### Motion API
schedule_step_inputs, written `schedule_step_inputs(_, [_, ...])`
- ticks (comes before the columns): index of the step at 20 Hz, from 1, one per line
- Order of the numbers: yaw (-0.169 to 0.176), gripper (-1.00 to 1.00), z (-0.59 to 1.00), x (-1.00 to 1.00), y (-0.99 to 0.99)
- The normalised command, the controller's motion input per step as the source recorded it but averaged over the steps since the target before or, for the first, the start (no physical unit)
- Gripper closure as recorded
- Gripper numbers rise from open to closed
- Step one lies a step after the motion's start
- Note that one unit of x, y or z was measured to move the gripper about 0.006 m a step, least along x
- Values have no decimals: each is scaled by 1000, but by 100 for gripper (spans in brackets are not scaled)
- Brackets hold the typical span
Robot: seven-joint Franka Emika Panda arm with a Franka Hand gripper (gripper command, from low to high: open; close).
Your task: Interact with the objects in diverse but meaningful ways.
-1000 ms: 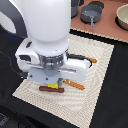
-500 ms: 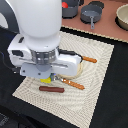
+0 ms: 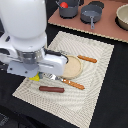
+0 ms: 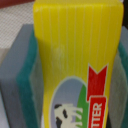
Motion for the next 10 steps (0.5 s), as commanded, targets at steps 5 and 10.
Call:
schedule_step_inputs(5, [0,100,-266,-243,-115])
schedule_step_inputs(10, [0,100,-299,-133,0])
